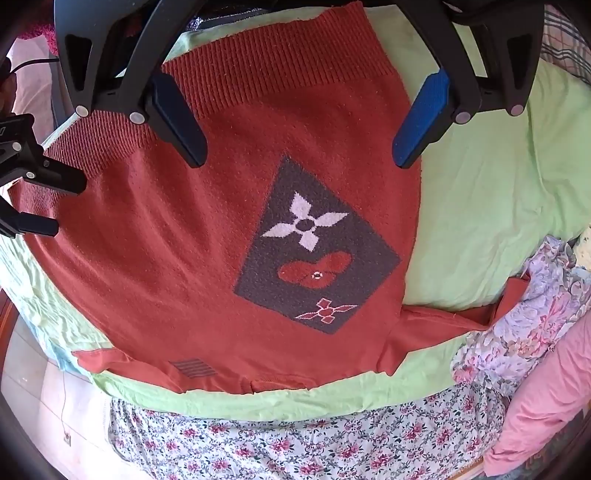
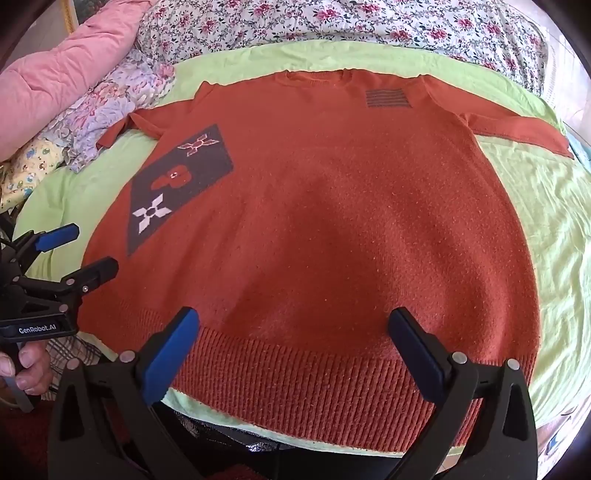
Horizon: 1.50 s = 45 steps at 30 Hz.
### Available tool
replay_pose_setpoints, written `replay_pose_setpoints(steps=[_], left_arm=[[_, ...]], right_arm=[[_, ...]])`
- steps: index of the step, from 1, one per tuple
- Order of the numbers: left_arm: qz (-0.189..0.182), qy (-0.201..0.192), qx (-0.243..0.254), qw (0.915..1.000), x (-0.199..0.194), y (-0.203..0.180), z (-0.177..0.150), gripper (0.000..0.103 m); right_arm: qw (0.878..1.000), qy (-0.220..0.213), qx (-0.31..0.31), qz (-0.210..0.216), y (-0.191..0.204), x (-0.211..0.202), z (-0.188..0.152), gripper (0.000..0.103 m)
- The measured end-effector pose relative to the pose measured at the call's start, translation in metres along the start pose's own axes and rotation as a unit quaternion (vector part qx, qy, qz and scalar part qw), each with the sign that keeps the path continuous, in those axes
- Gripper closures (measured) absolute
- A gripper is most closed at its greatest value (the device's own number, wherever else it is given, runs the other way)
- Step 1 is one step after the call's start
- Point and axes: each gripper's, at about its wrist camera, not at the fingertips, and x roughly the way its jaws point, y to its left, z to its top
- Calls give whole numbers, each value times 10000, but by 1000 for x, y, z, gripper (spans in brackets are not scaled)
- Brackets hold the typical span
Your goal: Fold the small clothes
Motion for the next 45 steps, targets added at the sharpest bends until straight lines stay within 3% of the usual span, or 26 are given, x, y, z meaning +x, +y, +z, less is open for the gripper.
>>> replay_pose_setpoints(steps=[43,45], left_arm=[[42,-43,51,10000,1,3,1,2],[20,5,45,10000,1,3,1,2]], right_arm=[[9999,-148,-23,20,1,0,-1,1],[10000,-7,-14,2,2,0,-1,1]])
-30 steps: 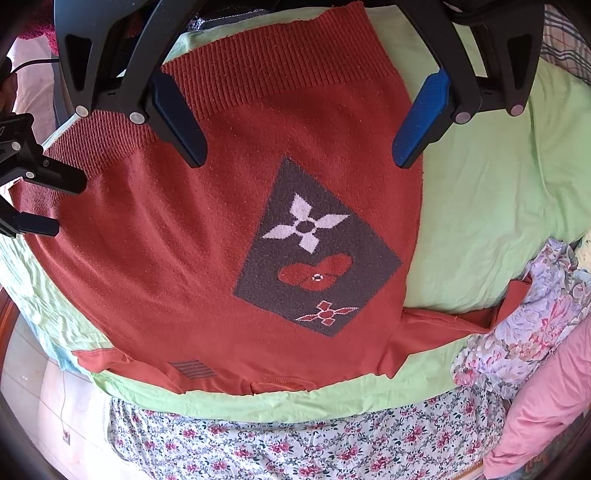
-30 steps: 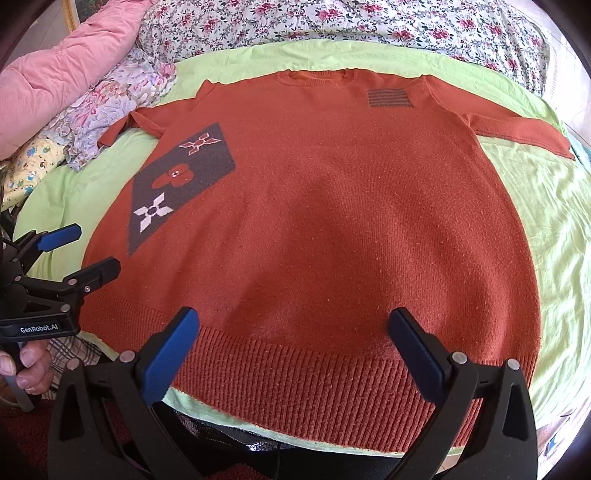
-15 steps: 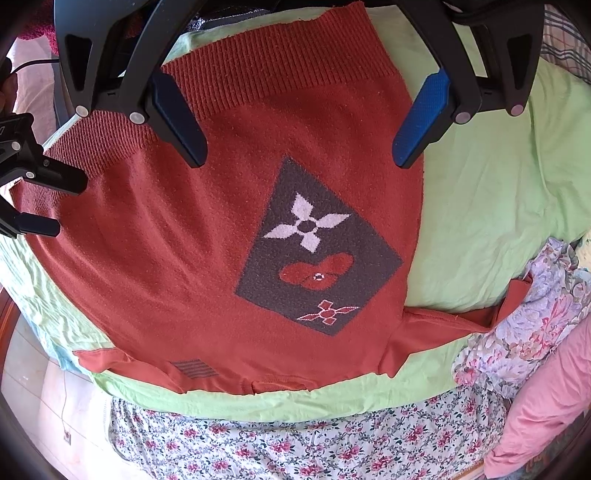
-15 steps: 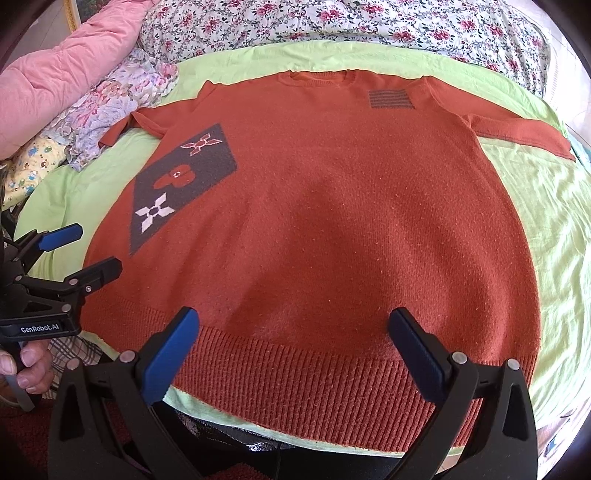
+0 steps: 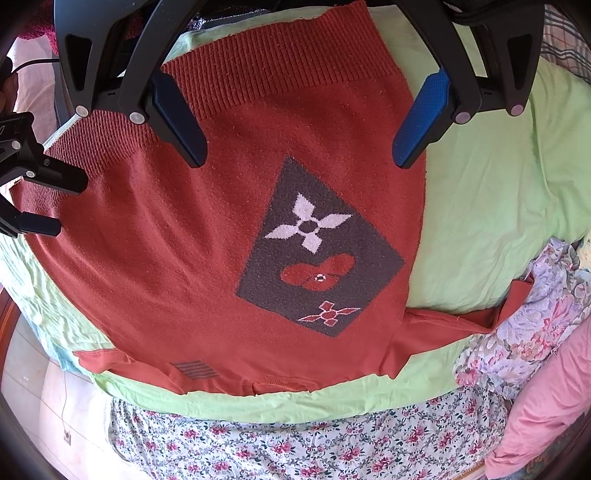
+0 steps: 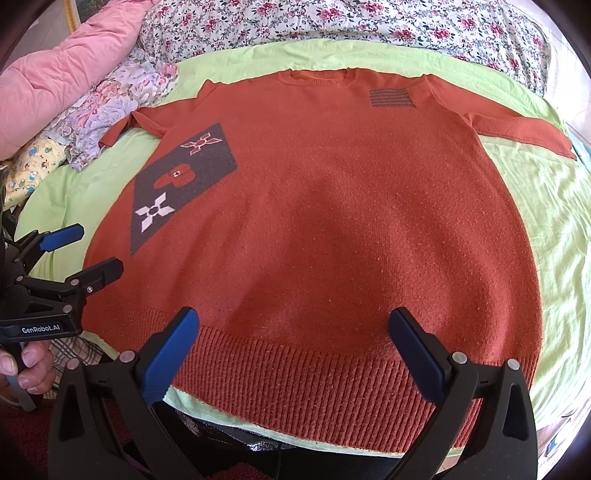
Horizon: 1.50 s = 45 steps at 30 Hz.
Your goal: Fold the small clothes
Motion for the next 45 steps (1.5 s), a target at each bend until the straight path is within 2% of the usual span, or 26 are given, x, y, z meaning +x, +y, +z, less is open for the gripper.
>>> replay_pose_setpoints(steps=[9,12,14,16,20,23,26,30,34,38,42,45], left_arm=[[-56,158,23,9999,5,2,5,2],[-163,87,-54,9998,9,7,11,2],[-215,84,-98,9997,13,11,17,2],[-248,132,-148,9995,18,14,24,2],[-215,130,-136,9996,31,16,41,2],[-250,177,-165,9994,42,19,57,2],[-232,150,-205,9994,51,22,77,2],[-186,72,-208,9996,64,26,109,2],[-126,11,-159,9998,80,25,144,2],[-59,-29,-146,9999,100,23,177,2],[3,13,-178,9998,121,21,200,2],[-4,104,-249,9996,138,20,212,2]], right_arm=[[9999,130,11,-52,1,-3,3,1],[9991,-415,24,29,-7,-8,6,1],[9988,-472,86,-6,-17,-12,10,1],[9983,-532,225,-52,-32,-14,17,1],[9972,-342,650,-153,-70,-14,30,1],[9954,-443,744,-398,-96,-21,40,1],[9923,-481,1096,-313,-132,-19,53,1],[9869,-623,1410,-479,-188,-24,76,1],[9744,-691,2100,-411,-259,-22,101,4],[9584,-825,2703,-410,-323,-18,126,18],[9272,-1091,3566,-361,-396,-10,145,37],[9039,-1192,4064,-603,-448,2,160,47]])
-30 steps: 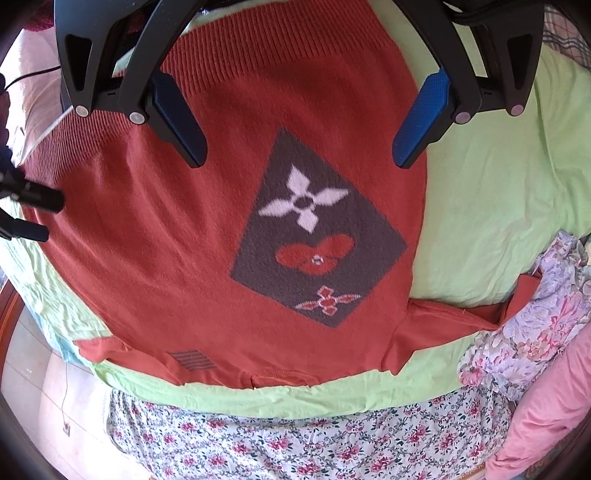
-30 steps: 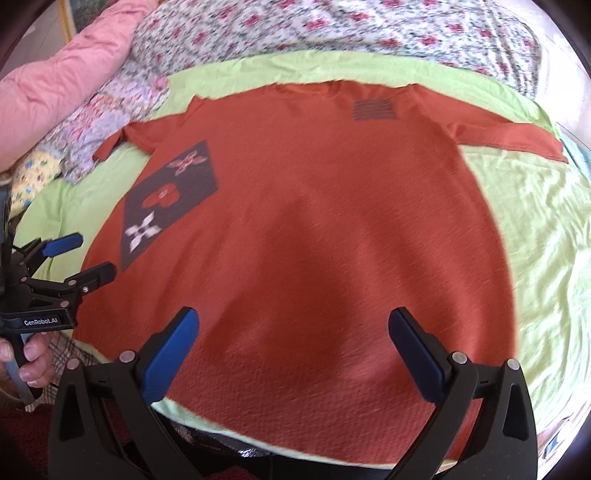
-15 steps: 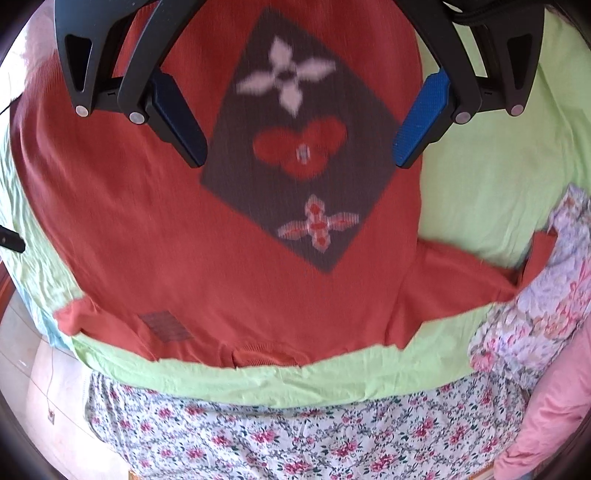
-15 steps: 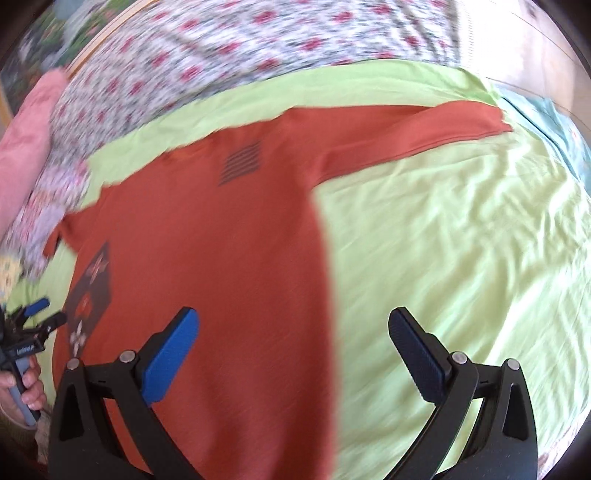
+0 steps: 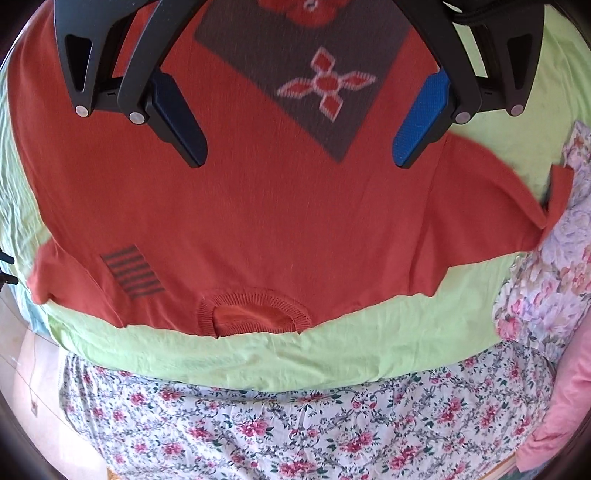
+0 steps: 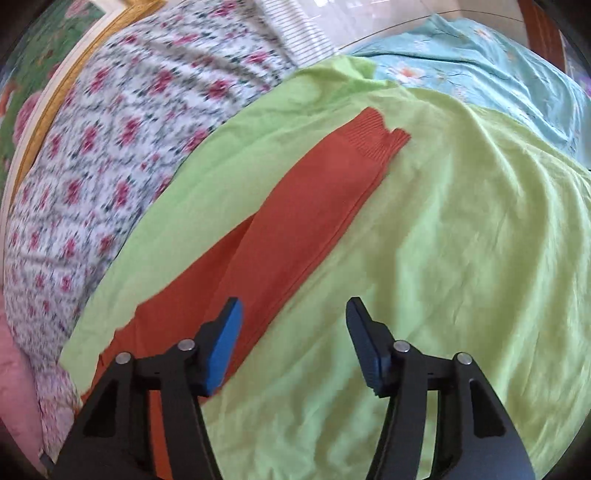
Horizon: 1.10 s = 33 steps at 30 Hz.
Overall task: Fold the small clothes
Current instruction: 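Grasp the ribbed sleeve cuff of the sweater with the right tool, then carry the sleeve across the sweater body with the right tool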
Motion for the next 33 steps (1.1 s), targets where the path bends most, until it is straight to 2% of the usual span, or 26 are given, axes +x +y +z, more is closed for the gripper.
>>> replay_pose_setpoints(steps=[3,5,8,11,13,14,15,16,20,25,29,33], left_arm=[[69,79,14,9999,18,-3,10,2],[109,144,9,9998,32,-4,16,2],[161,288,-29,9995,51,-3,19,2],[162,408,-97,9990,67,-3,20,2],[147,454,-107,9988,72,-4,19,2],[127,482,-99,9987,75,-5,18,2],[100,442,-99,9989,73,-5,18,2],[98,451,-82,9989,73,-5,16,3],[-57,381,-148,9991,66,-1,12,3],[-290,367,-263,9986,50,6,1,3],[-444,233,-308,9983,32,12,-9,2],[-653,158,-433,9968,21,23,-19,2]], right_arm=[[9987,-256,359,-246,-23,20,43,50],[9969,-351,572,-404,-34,31,60,50],[9937,-393,982,-381,-56,50,81,51],[9932,-478,996,-359,-62,64,94,54],[9944,-500,827,-435,-58,70,100,65],[9952,-479,715,-476,-55,72,102,88],[9961,-417,627,-460,-51,74,103,95],[9964,-444,585,-420,-48,72,103,95],[9977,-648,193,75,-17,45,90,95],[9919,-463,-588,1029,66,15,52,96],[9750,38,-1124,1915,148,11,0,96],[9464,859,-1366,2799,223,33,-71,96]])
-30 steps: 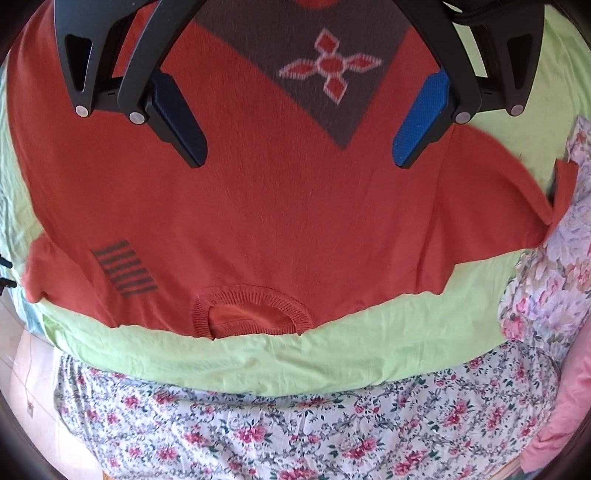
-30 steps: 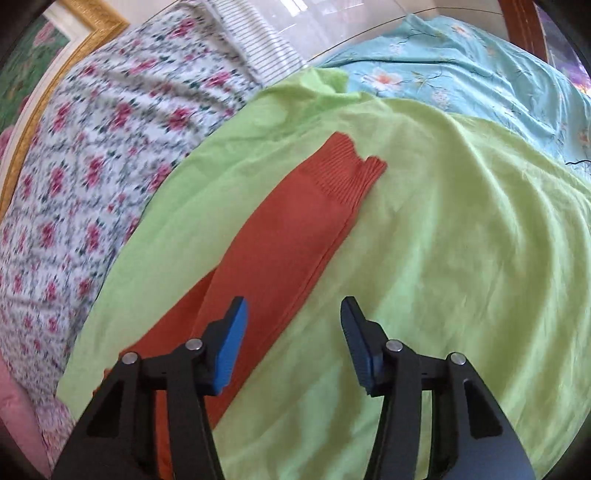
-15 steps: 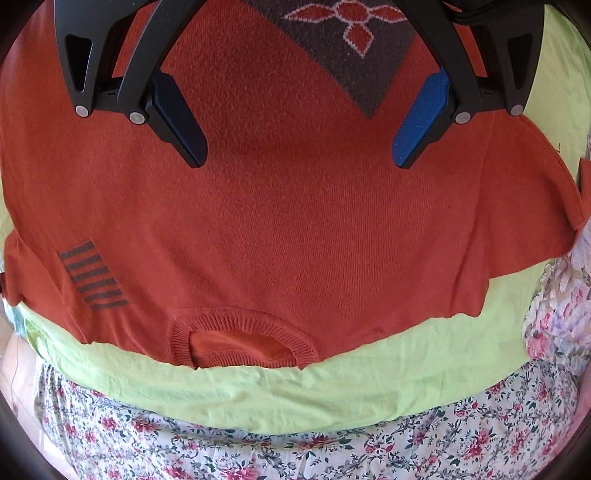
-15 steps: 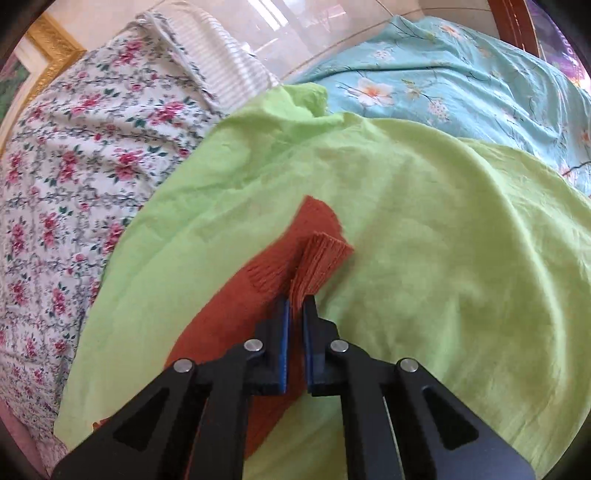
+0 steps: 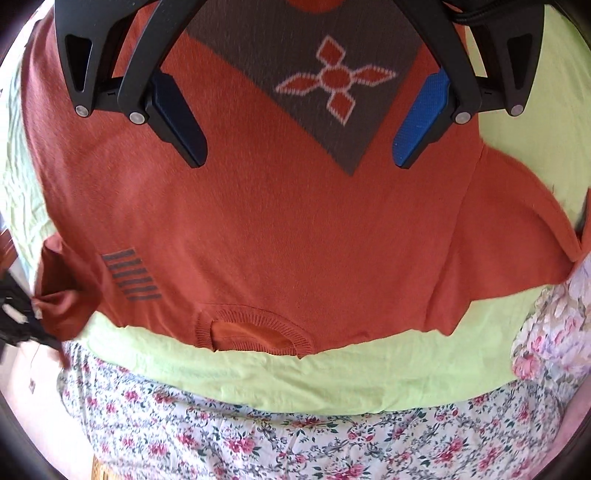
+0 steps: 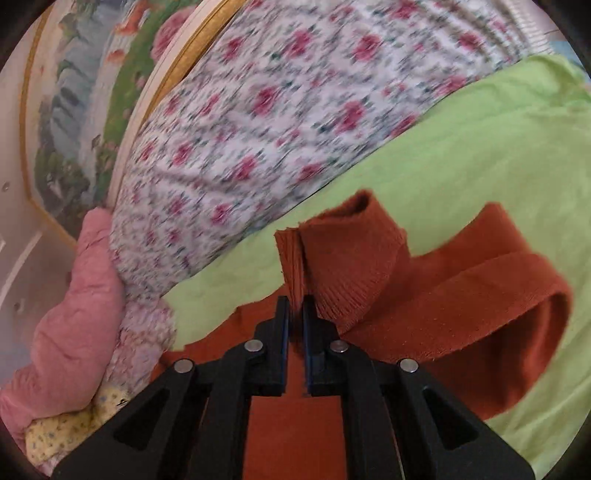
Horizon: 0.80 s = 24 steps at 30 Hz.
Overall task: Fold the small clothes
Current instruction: 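Carry the sleeve across the sweater body with the right tool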
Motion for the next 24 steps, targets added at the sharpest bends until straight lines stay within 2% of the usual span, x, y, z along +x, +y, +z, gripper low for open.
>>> replay_pose_setpoints(steps=[6,9,12,15,19,21,24], left_arm=[[-244,-54,-169,9995,-16,20,-10,2],[-360,-70,-277,9989,-19,30,-13,2],[-467,-37,-422,9980,-17,38,-12,2],[-603,21,-592,9964,-11,45,-11,2],[-839,202,-883,9923,7,49,-3,2],[-949,338,-1051,9893,20,50,1,2],[-935,405,-1254,9869,37,49,11,2]], right_arm=[[9909,1101,-21,778,69,115,-66,96],[9822,1570,-74,1024,99,162,-98,96],[9749,1913,-181,1123,121,192,-126,96],[9671,2254,-201,1165,128,215,-145,95],[9589,2708,-233,815,126,231,-160,87],[9580,2735,-83,857,120,224,-159,66],[9675,2397,-27,810,112,196,-150,64]])
